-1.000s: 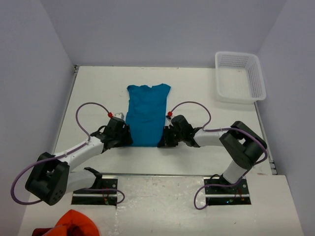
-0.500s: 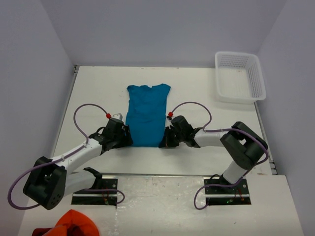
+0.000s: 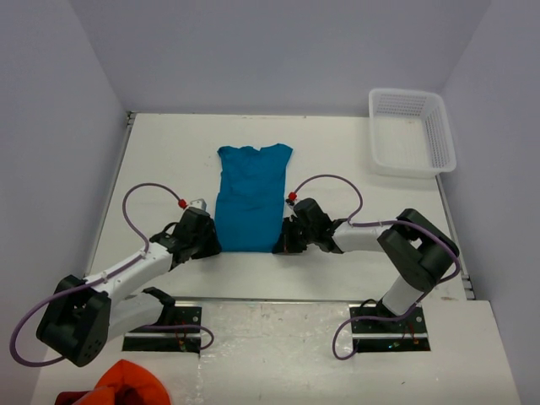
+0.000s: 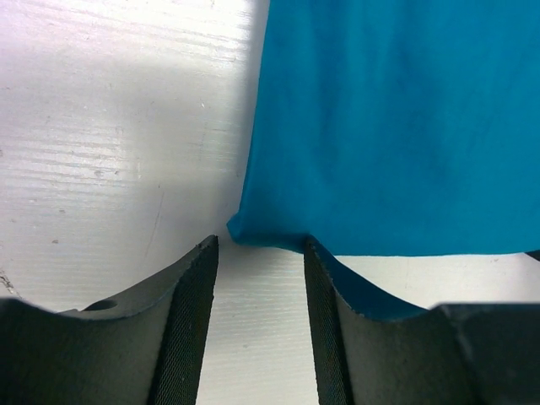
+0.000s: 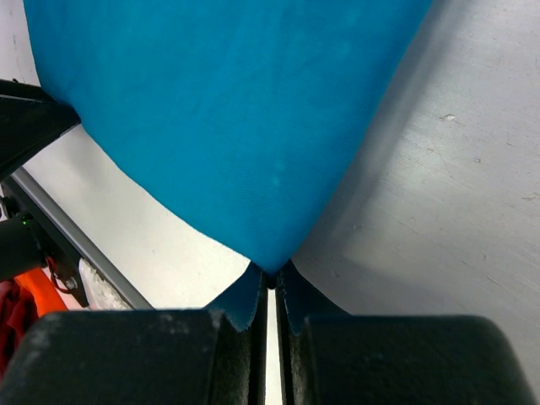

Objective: Fold and stack the t-shirts
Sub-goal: Grab one side of the 2/3 rectangular tshirt with both arms

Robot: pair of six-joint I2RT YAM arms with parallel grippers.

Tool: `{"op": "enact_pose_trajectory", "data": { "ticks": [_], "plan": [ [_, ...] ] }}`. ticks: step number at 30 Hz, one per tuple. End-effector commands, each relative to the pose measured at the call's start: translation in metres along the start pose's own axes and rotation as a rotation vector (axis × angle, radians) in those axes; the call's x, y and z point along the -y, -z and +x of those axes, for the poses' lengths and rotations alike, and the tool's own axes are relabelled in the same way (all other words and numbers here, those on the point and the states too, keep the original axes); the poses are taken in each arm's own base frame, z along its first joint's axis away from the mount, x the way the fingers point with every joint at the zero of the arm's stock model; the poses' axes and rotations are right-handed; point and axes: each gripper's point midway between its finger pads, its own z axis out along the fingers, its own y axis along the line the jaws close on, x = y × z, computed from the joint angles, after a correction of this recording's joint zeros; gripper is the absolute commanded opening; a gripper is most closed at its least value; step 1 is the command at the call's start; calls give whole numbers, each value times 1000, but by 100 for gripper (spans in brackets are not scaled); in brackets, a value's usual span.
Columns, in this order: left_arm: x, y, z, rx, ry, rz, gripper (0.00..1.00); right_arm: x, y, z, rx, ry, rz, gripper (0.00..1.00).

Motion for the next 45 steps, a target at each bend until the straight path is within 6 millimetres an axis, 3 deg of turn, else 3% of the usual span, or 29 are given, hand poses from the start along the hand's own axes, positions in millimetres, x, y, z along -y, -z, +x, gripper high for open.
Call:
{"op": "enact_pose_trajectory", "data": {
  "ticks": [1, 11, 15, 17, 25, 30, 33, 39, 45],
  "plan": [
    [-8, -3, 7, -11, 26, -42, 47, 37, 3, 23, -55, -1, 149, 0],
    [-16, -14, 11, -24, 34, -83, 46, 41, 6, 26, -58, 1, 164, 0],
    [-14, -17, 15, -43, 37, -73, 36, 42, 10, 26, -54, 6, 171, 0],
    [-13, -16, 17, -47, 45, -65, 25, 42, 12, 26, -51, 7, 174, 0],
    [-12, -13, 17, -46, 49, -59, 20, 43, 9, 23, -55, 2, 181, 0],
    [-8, -13, 23, -67, 56, -28, 0, 45, 7, 23, -55, -1, 194, 0],
    [-8, -12, 25, -70, 56, -18, 0, 48, 7, 18, -40, 8, 216, 0],
    [5, -4, 17, -50, 34, 47, 0, 63, 21, 9, -17, 59, 342, 0],
    [28, 16, 4, -7, -18, 130, 0, 46, 57, -5, 49, 144, 390, 0]
  ]
}}
